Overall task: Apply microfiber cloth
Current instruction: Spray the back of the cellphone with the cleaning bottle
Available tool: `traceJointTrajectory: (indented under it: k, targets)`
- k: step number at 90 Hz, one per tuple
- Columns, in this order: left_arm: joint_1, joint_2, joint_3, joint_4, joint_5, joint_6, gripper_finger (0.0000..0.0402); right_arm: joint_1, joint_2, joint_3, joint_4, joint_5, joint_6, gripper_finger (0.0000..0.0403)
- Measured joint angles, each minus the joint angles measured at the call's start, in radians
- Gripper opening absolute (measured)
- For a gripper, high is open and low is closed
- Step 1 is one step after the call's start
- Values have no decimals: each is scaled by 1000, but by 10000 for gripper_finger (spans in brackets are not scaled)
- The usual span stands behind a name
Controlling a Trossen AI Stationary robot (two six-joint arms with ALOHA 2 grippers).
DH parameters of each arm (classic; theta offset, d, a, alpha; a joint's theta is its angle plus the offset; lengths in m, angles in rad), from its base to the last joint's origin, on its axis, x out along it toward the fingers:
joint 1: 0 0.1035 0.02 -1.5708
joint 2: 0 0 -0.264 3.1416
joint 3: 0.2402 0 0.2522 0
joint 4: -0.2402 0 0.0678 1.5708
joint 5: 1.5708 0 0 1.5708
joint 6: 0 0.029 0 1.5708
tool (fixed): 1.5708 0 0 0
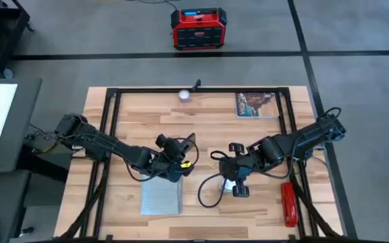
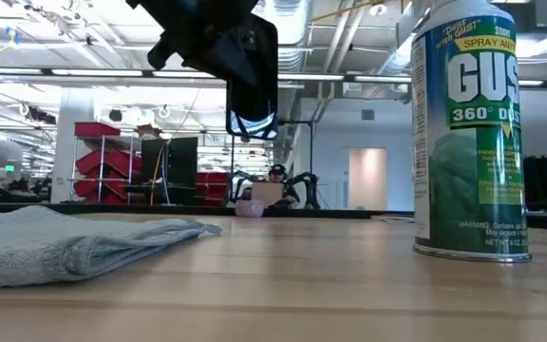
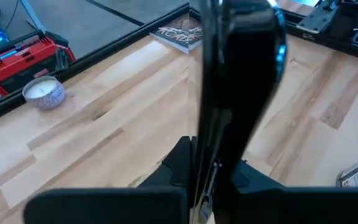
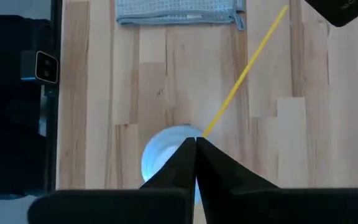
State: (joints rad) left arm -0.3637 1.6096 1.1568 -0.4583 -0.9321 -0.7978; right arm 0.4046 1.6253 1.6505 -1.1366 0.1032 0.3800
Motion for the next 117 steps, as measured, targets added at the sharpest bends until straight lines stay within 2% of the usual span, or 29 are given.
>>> traceJointTrajectory:
  k: [32, 58, 93, 117]
  targets:
    - [-23, -1, 0, -5, 0, -53, 2, -8, 37, 4, 1, 3, -16, 0]
    - [-65, -1, 0, -93, -33, -169, 2, -8, 37, 3, -6, 3, -22, 0]
    - [-60, -1, 0, -60, -38, -127, 2, -8, 37, 2, -8, 6, -23, 0]
    - [-65, -18, 0, -98, -82, -78, 2, -9, 39, 40, 13, 136, -108, 0]
